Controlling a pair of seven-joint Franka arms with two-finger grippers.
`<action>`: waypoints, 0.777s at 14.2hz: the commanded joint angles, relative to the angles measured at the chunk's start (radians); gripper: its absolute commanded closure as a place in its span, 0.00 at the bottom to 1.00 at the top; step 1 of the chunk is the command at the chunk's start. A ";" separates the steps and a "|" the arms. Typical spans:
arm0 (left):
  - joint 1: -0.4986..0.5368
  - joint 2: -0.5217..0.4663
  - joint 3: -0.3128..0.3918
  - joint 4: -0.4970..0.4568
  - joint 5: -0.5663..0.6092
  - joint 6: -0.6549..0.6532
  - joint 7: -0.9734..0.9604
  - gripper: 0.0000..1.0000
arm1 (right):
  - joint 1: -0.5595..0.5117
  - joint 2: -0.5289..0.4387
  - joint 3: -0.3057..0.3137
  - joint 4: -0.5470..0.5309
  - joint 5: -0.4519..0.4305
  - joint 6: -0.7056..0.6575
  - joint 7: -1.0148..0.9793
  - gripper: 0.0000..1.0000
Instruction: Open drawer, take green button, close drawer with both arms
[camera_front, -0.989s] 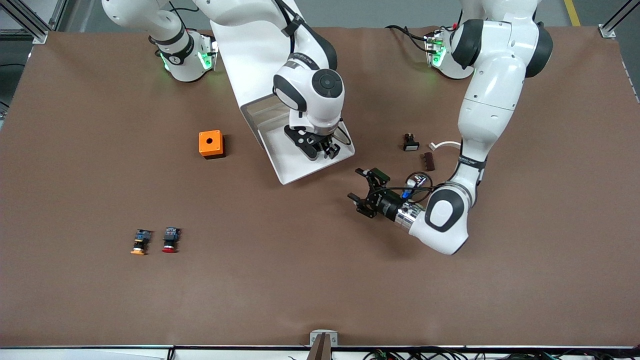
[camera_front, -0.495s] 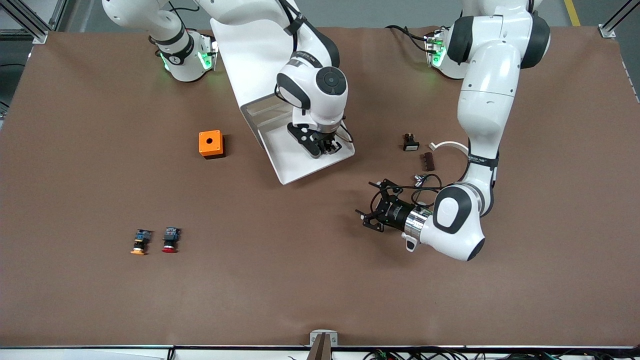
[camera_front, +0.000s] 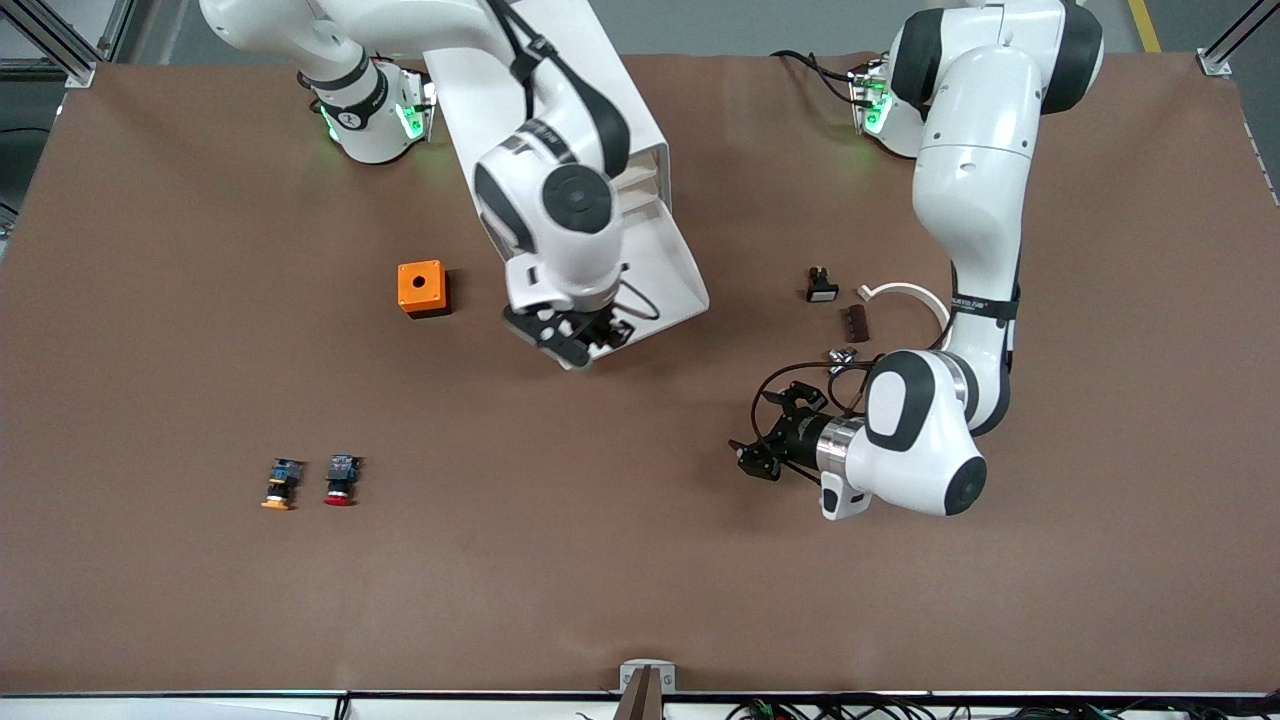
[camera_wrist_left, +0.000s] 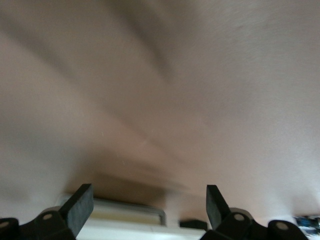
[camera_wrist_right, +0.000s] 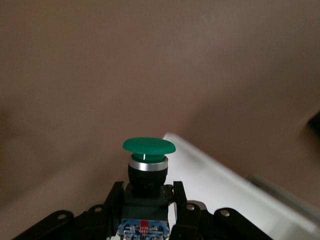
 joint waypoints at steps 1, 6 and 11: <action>-0.036 -0.046 0.015 -0.019 0.078 0.076 0.068 0.01 | -0.134 -0.004 0.015 -0.018 -0.003 0.032 -0.274 1.00; -0.113 -0.057 0.015 -0.023 0.297 0.242 0.078 0.01 | -0.355 0.033 0.015 -0.053 -0.003 0.144 -0.729 1.00; -0.180 -0.067 0.017 -0.029 0.422 0.281 0.070 0.01 | -0.441 0.141 0.013 -0.053 -0.018 0.274 -0.887 1.00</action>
